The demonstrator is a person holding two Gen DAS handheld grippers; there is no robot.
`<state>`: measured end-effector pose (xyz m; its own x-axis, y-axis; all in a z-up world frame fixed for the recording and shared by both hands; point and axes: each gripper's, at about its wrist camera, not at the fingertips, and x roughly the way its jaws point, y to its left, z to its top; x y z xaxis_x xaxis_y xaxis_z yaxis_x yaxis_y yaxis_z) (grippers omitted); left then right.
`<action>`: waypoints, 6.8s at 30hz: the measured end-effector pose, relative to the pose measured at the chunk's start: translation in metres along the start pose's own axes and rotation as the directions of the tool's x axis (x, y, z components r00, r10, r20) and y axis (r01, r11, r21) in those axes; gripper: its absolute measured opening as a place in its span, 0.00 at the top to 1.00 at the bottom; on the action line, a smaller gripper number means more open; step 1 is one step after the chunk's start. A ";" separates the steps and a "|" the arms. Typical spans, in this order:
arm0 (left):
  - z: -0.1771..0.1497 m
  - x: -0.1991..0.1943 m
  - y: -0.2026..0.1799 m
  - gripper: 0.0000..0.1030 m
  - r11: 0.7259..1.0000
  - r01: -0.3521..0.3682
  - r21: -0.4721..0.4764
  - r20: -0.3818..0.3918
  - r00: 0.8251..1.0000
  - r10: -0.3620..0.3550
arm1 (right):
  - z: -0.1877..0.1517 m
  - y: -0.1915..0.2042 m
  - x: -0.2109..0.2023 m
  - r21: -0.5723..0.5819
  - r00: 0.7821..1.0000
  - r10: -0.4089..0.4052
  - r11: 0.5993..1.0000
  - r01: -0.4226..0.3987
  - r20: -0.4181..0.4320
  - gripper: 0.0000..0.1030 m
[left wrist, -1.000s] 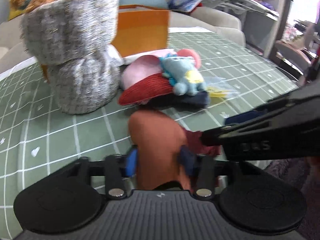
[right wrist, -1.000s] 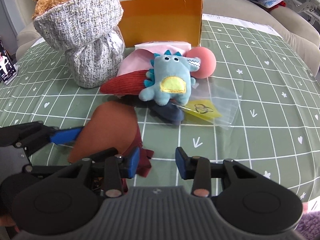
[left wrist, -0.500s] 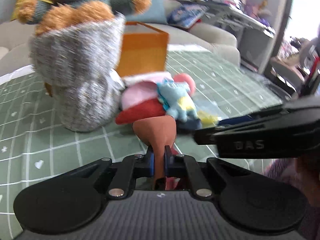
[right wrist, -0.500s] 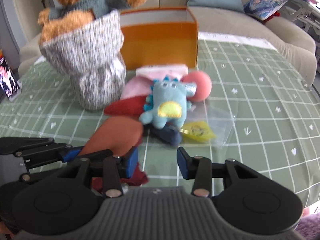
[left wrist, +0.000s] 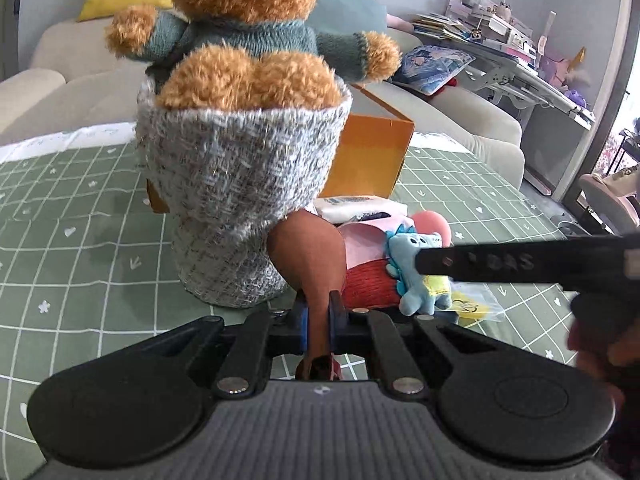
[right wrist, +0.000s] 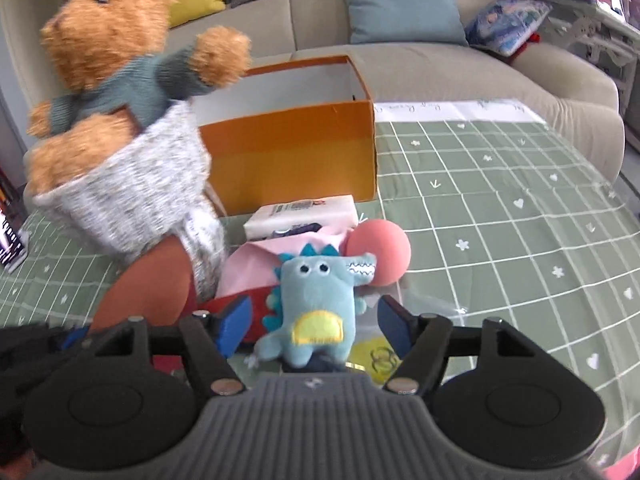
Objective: Organize soft objects
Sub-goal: 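Grasp the brown-red felt piece with the left tool while the right tool grasps the blue dinosaur plush, then lift the felt piece with the left tool while the right tool lifts the dinosaur toward the box, then open both tools over the orange box to drop the felt and dinosaur, then withdraw both open tools from the box back toward the table, then grasp the pink cloth with the left tool while the right tool grasps the clear plastic bag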
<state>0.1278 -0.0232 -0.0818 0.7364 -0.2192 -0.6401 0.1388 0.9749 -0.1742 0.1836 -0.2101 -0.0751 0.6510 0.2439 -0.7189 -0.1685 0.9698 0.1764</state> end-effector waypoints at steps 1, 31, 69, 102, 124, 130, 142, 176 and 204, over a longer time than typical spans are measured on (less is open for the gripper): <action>-0.001 0.001 0.000 0.91 1.000 0.002 -0.001 -0.001 1.000 -0.002 | 0.001 -0.001 0.007 0.008 1.000 0.004 1.000 -0.004 -0.006 0.34; -0.003 -0.020 -0.003 0.91 1.000 0.005 0.027 0.064 0.998 -0.007 | -0.008 0.020 -0.007 -0.145 0.998 -0.010 0.989 0.019 0.059 0.67; 0.188 -0.109 -0.051 0.91 0.963 0.207 0.172 0.153 0.960 -0.234 | 0.117 -0.004 -0.162 -0.237 0.906 0.002 0.965 0.109 0.423 0.66; 0.348 0.158 -0.007 0.76 0.971 -0.165 0.171 -0.529 0.817 0.232 | 0.253 0.018 0.153 -0.184 0.949 0.155 0.960 -0.210 -0.275 0.55; 0.365 0.090 -0.005 0.41 0.990 -0.115 0.078 -0.382 0.914 0.136 | 0.265 0.034 0.086 -0.241 0.985 0.098 0.962 -0.130 -0.142 0.35; 0.369 0.020 -0.022 0.42 0.994 -0.015 0.107 -0.187 0.982 0.034 | 0.268 0.042 0.030 -0.284 0.996 0.087 0.955 -0.088 -0.016 0.35; 0.271 -0.107 -0.053 0.42 0.971 -0.027 0.238 0.245 0.969 -0.033 | 0.217 0.049 -0.105 -0.338 0.929 0.144 0.941 -0.022 0.342 0.33; -0.003 -0.064 -0.027 0.58 0.996 -0.079 0.035 0.153 0.986 0.073 | -0.051 0.026 -0.115 -0.226 0.913 0.016 0.971 0.084 0.407 0.29; 0.000 0.027 -0.029 0.44 0.994 0.017 0.108 -0.005 1.000 -0.016 | -0.029 -0.018 0.008 -0.149 1.000 -0.029 0.988 0.029 -0.001 0.35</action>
<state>0.1439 -0.0576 -0.0937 0.7304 -0.2354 -0.6412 0.2219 0.9696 -0.1033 0.1703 -0.2254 -0.1037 0.6546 0.2154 -0.7247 -0.2583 0.9646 0.0534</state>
